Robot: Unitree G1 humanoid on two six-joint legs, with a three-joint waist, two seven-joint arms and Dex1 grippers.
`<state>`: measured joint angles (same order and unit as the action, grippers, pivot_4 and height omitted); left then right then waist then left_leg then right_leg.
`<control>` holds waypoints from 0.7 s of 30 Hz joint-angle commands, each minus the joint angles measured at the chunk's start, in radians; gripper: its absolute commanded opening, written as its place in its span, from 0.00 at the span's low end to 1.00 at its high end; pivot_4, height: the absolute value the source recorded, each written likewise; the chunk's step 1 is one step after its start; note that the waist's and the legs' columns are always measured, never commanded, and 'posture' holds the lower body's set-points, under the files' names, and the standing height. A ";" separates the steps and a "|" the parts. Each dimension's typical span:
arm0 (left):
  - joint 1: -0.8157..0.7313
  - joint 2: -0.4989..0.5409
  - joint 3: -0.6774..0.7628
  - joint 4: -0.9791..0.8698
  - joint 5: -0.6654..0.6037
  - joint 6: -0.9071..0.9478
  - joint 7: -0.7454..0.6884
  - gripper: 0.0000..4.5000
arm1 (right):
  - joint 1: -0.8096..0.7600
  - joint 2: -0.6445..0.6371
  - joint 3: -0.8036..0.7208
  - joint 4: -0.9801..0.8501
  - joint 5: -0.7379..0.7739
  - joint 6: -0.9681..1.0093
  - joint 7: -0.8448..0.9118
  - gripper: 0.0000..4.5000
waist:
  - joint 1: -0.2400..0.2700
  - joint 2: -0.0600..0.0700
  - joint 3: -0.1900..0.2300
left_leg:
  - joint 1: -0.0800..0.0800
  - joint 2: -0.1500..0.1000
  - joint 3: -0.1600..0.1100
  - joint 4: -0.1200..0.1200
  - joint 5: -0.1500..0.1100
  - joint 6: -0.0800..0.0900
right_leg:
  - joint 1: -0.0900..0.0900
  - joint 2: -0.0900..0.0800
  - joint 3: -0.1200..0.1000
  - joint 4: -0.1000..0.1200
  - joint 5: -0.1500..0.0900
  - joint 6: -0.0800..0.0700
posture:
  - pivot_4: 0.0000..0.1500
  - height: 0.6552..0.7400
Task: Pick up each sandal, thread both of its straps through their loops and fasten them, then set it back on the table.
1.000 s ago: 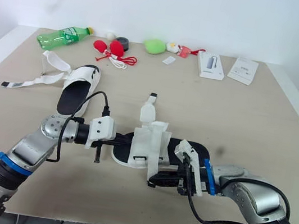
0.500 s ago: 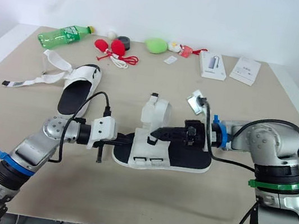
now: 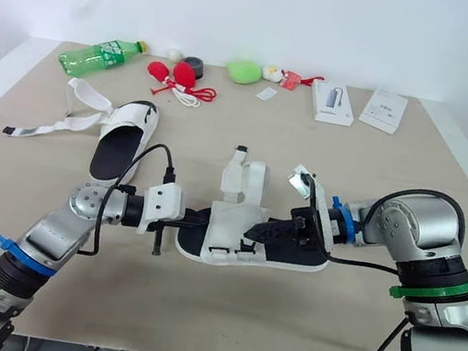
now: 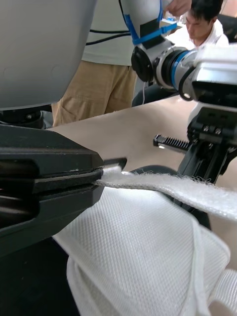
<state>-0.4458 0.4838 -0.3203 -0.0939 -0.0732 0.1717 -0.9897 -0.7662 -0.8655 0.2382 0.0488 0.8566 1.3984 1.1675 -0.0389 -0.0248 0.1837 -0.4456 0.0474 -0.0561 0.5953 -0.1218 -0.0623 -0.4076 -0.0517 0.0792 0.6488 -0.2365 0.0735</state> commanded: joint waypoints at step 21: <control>-0.006 -0.010 -0.025 -0.009 0.031 -0.013 0.010 0.00 | 0.004 0.033 -0.055 -0.136 0.011 0.068 -0.052 0.01 | -0.001 0.000 0.000 | 0.000 0.000 0.000 0.000 0.000 0.000 | 0.000 0.000 0.000 0.000 0.000 0.000 | 1.00 1.00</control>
<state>-0.4459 0.4797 -0.3386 -0.0938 -0.0463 0.1596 -0.9851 -0.7551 -0.8368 0.2170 -0.0476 0.8407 1.4541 1.1237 -0.0396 -0.0248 0.1837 -0.4456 0.0474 -0.0561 0.5953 -0.1220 -0.0621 -0.4078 -0.0516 0.0792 0.6487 -0.2366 0.0734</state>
